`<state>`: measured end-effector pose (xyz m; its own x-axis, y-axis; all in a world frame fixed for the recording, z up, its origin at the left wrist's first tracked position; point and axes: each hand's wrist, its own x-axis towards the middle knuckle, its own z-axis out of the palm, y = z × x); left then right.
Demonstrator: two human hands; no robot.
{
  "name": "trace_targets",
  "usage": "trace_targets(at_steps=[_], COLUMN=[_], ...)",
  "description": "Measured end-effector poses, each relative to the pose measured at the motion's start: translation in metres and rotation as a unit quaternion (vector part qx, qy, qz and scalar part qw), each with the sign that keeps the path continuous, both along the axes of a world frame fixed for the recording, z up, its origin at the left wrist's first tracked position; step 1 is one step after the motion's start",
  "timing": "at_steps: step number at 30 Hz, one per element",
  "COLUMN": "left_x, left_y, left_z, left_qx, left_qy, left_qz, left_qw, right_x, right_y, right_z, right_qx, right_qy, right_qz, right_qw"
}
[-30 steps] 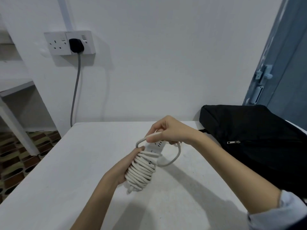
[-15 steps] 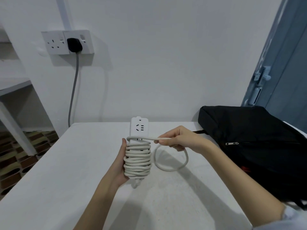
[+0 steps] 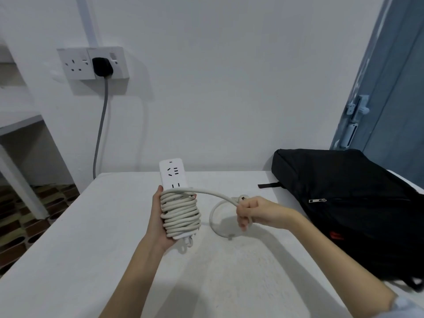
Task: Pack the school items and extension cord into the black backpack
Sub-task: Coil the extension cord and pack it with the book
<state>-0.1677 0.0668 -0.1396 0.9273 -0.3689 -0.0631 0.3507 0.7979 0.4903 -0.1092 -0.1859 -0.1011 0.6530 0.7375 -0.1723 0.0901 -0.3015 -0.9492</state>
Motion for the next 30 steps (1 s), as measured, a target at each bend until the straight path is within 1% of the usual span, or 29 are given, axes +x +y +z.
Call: trace_targets(at_steps=[2, 4, 6, 8, 9, 11, 12, 13, 15, 18, 20, 22, 23, 25, 26, 28, 30], left_x=[-0.003, -0.003, -0.005, -0.004, -0.004, -0.008, -0.012, -0.014, -0.021, -0.022, -0.021, -0.023, -0.024, -0.024, -0.024, -0.026, -0.025], left_y=[0.004, 0.006, 0.006, 0.008, 0.008, 0.006, 0.003, 0.0, -0.01, -0.022, -0.028, -0.033, -0.033, -0.029, -0.026, -0.021, -0.018], left_z=[0.004, 0.001, 0.0, -0.005, -0.007, -0.005, -0.001, 0.003, 0.012, 0.019, 0.018, 0.017, 0.016, 0.009, 0.006, 0.002, -0.002], left_qx=[-0.008, 0.007, 0.026, 0.084, 0.122, 0.203, 0.261, 0.316, 0.415, 0.514, 0.541, 0.551, 0.544, 0.511, 0.491, 0.465, 0.454], left_qy=[-0.005, -0.006, 0.006, 0.017, 0.025, 0.019, 0.01, -0.007, -0.033, -0.069, -0.078, -0.063, -0.056, -0.036, -0.022, -0.011, -0.009], left_qz=[-0.013, -0.008, 0.013, 0.051, 0.055, -0.013, -0.043, -0.062, -0.072, -0.084, -0.091, -0.064, -0.046, -0.019, -0.01, 0.009, 0.022], left_qw=[1.0, 1.0, 1.0, 0.995, 0.991, 0.979, 0.964, 0.947, 0.907, 0.851, 0.832, 0.83, 0.836, 0.859, 0.871, 0.885, 0.891], right_x=[0.005, 0.012, 0.022, 0.031, 0.033, 0.036, 0.036, 0.035, 0.032, 0.023, 0.011, 0.0, -0.005, -0.013, -0.016, -0.019, -0.023], right_y=[-0.008, -0.013, -0.018, -0.02, -0.021, -0.017, -0.013, -0.009, 0.003, 0.027, 0.045, 0.058, 0.062, 0.063, 0.059, 0.05, 0.043], right_z=[-0.001, 0.006, 0.014, 0.017, 0.015, 0.011, 0.011, 0.014, 0.023, 0.041, 0.052, 0.059, 0.06, 0.059, 0.058, 0.057, 0.054], right_qx=[0.058, 0.067, 0.012, -0.07, -0.118, -0.192, -0.207, -0.206, -0.192, -0.171, -0.161, -0.168, -0.173, -0.169, -0.156, -0.113, -0.075], right_qy=[0.03, -0.016, -0.108, -0.211, -0.252, -0.304, -0.311, -0.311, -0.303, -0.263, -0.245, -0.26, -0.274, -0.301, -0.299, -0.25, -0.199], right_qz=[-0.034, -0.114, -0.195, -0.252, -0.268, -0.286, -0.292, -0.295, -0.272, -0.146, -0.077, -0.038, -0.022, -0.011, -0.015, -0.011, -0.001], right_qw=[0.997, 0.991, 0.975, 0.942, 0.922, 0.888, 0.88, 0.88, 0.893, 0.938, 0.953, 0.95, 0.946, 0.939, 0.941, 0.962, 0.977])
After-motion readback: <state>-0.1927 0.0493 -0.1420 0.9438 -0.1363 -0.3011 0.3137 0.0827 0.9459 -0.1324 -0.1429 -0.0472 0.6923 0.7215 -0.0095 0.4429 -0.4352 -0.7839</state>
